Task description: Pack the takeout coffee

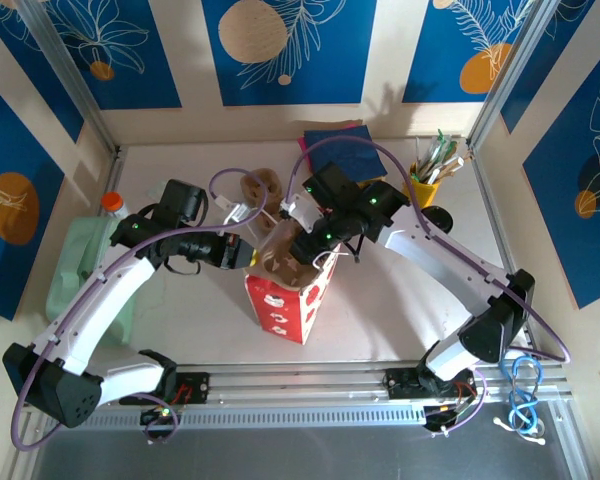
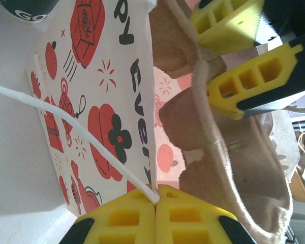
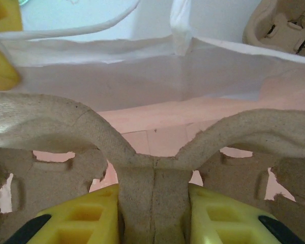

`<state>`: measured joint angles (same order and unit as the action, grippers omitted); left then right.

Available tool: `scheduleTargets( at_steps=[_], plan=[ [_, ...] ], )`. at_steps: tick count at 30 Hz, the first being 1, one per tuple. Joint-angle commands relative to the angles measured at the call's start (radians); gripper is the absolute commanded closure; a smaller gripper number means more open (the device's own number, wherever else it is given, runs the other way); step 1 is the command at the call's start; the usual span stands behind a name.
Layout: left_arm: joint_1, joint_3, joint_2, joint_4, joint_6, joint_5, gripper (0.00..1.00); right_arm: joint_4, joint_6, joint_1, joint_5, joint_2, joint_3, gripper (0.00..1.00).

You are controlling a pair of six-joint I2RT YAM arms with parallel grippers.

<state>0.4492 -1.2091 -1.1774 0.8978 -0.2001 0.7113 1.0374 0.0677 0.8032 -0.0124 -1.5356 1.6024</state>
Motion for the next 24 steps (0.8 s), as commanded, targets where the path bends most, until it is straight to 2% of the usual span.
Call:
scheduleTargets(
  at_steps=[1,16,24],
  plan=[
    [0.009,-0.024,0.011,0.015,0.028,0.055,1.00,0.035,0.024,0.010,-0.049,-0.016,-0.002,0.69],
    [0.010,-0.026,0.012,0.016,0.041,0.058,1.00,0.046,0.015,0.030,-0.038,-0.027,0.017,0.69],
    [0.010,-0.029,0.012,0.030,0.049,0.046,1.00,0.085,0.040,0.087,-0.148,-0.003,0.112,0.69]
  ],
)
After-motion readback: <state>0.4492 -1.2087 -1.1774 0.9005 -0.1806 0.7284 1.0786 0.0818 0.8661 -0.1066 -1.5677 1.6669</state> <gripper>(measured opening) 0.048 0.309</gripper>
